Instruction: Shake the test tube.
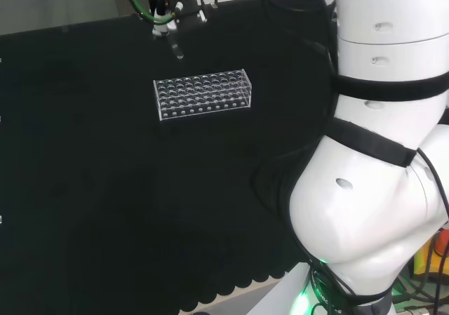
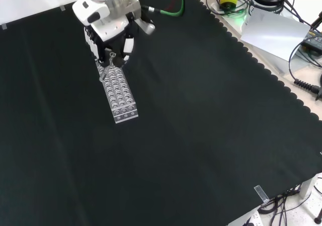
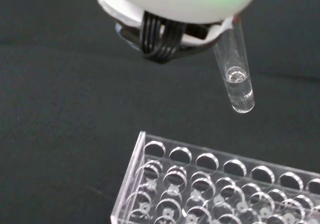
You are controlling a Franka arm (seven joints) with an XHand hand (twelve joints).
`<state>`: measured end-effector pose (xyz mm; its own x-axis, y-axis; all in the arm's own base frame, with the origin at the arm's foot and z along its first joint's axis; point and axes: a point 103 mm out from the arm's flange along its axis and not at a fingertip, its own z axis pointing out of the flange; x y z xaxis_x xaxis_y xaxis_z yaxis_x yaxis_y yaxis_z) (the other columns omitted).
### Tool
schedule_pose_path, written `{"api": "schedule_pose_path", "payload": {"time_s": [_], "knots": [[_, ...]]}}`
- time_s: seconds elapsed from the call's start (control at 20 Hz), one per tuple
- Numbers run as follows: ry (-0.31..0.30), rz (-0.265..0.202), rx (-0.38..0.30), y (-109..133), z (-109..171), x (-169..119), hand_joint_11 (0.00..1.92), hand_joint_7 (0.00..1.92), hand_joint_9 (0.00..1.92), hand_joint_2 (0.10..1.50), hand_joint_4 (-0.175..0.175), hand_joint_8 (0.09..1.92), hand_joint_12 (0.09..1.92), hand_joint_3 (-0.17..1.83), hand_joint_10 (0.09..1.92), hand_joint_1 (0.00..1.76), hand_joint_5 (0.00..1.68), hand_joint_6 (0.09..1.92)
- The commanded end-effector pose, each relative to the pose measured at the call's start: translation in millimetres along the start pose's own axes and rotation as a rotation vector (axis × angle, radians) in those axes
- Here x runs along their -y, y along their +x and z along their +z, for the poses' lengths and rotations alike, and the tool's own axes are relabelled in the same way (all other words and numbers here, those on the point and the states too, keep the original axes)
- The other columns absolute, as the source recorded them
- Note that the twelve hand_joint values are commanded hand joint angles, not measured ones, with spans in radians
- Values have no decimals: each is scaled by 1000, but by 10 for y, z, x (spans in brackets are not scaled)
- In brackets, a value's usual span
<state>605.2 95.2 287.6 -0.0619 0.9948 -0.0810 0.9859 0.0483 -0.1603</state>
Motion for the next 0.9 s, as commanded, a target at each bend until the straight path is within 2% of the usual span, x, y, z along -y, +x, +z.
{"api": "schedule_pose_path", "payload": {"time_s": [0.05,0.35,0.65,0.8,0.9], "knots": [[-29,28,4,-85,-315,167,1266,1356,1620,749,-175,728,862,471,501,1325,1313,226],[-49,20,-46,-40,-448,273,1267,1356,1619,751,-175,727,862,467,505,1325,1316,219],[-61,-34,-121,280,-575,336,1266,1356,1617,752,-175,726,863,464,510,1325,1320,211],[-70,-67,-139,436,-644,355,1266,1356,1616,753,-175,726,863,462,512,1325,1321,207],[-76,-70,-143,469,-675,362,1266,1355,1616,753,-175,726,863,461,514,1325,1322,204]]}}
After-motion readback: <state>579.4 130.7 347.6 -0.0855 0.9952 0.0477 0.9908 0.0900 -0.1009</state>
